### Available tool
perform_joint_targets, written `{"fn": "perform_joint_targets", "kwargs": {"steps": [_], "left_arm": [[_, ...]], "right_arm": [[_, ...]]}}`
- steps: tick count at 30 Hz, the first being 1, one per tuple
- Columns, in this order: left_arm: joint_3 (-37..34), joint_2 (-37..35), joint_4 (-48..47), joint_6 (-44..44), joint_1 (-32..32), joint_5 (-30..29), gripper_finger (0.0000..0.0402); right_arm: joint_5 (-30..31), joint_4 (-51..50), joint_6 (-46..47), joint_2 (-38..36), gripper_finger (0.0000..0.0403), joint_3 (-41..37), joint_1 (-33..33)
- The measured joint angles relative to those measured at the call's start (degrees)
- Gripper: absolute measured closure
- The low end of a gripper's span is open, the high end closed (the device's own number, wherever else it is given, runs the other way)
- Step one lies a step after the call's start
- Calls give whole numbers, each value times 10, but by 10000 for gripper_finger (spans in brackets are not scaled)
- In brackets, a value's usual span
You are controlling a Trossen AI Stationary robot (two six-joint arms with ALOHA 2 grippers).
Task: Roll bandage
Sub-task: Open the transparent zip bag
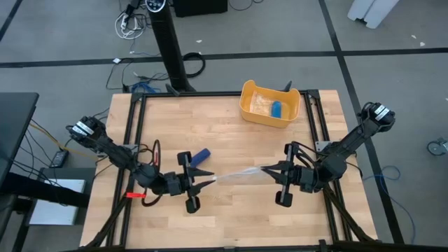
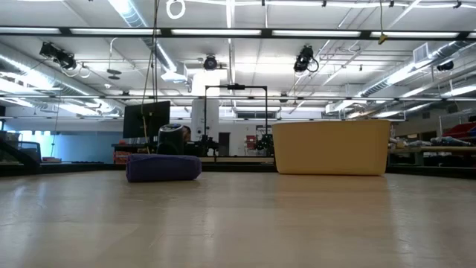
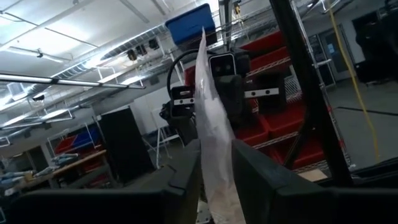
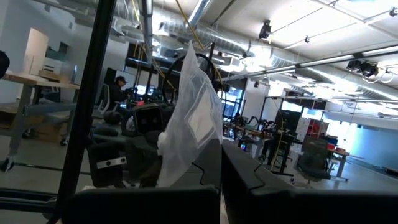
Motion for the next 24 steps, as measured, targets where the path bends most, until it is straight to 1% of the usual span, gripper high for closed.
{"fn": "perform_joint_targets", "kwargs": {"steps": [2,4,8,11,13,15,16,19,21,23,24], "left_arm": [[0,0,0,0,2,0,314],[0,0,3,0,3,0,331],[0,0,15,10,3,15,386],[0,0,19,19,3,21,393],[0,0,14,33,1,11,395],[0,0,-5,43,1,-8,397],[0,0,-19,48,0,-24,397],[0,0,-73,72,-3,-95,398],[0,0,-131,73,-3,-134,399],[0,0,-186,71,-3,-165,399],[0,0,-206,68,-3,-174,399]], "right_arm": [[0,0,0,0,403,0,0],[0,-1,1,0,403,0,0],[0,-20,15,0,403,0,-1],[1,-41,31,0,403,0,-5],[4,-60,45,0,402,0,-6],[30,-78,62,0,398,0,-7],[53,-90,67,0,393,0,-6],[148,-137,80,0,369,0,-7],[198,-190,104,0,351,0,-8],[222,-242,136,0,333,-1,-9],[221,-263,154,0,326,-1,-10]]}}
